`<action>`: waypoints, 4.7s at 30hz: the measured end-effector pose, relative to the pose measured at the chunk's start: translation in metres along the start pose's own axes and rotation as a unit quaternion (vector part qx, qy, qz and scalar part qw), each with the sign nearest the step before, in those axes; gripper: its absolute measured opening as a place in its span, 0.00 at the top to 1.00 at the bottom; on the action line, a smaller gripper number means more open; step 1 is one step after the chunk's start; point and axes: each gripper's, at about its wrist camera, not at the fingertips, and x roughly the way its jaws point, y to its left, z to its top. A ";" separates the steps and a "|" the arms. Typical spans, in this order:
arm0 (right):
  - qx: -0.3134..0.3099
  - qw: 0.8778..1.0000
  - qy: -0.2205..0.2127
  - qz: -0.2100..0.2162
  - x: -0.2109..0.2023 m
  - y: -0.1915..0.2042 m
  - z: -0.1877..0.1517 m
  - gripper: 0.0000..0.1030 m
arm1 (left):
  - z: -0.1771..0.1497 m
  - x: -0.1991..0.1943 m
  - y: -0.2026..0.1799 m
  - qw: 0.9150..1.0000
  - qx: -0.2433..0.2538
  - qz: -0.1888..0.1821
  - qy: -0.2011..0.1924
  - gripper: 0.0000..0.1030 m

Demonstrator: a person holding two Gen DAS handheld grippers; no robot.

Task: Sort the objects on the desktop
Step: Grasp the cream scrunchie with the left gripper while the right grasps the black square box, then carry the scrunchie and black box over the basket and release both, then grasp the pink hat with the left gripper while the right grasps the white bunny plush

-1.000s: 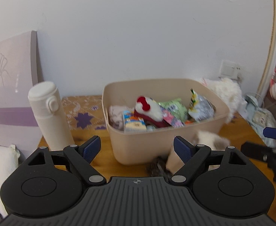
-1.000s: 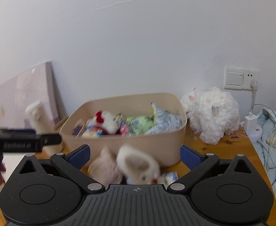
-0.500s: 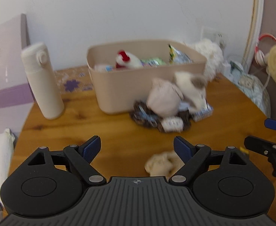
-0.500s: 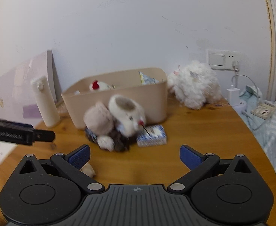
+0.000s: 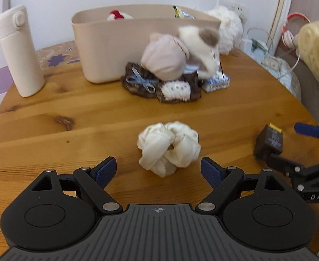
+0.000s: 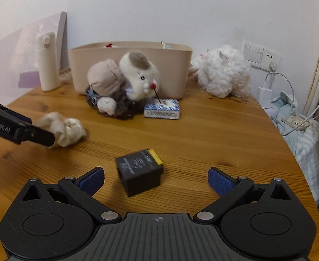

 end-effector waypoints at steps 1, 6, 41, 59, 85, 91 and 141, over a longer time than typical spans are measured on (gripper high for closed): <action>-0.001 1.000 0.001 0.002 0.002 0.000 -0.001 0.00 | -0.002 0.003 -0.001 1.000 0.003 0.002 0.000 0.16; -0.013 1.000 0.004 0.001 0.014 0.001 -0.001 0.00 | -0.006 0.015 -0.007 1.000 0.011 0.011 -0.006 0.16; 0.005 1.000 -0.015 0.016 0.014 -0.001 0.010 0.56 | 0.004 0.018 -0.010 0.998 0.016 0.033 -0.054 0.85; -0.053 0.991 -0.123 -0.019 -0.018 -0.006 0.100 0.56 | 0.059 -0.054 0.006 0.983 0.039 0.095 -0.153 0.85; -0.030 0.992 -0.119 -0.015 0.097 -0.022 0.230 0.56 | 0.192 0.003 0.035 0.963 0.016 0.182 -0.197 0.85; -0.004 0.996 -0.090 -0.008 0.148 -0.022 0.245 0.56 | 0.216 0.048 0.042 0.968 0.009 0.188 -0.163 0.85; -0.108 0.988 -0.106 -0.027 0.073 0.017 0.206 0.00 | 0.157 0.014 0.049 0.972 -0.037 0.161 -0.166 0.17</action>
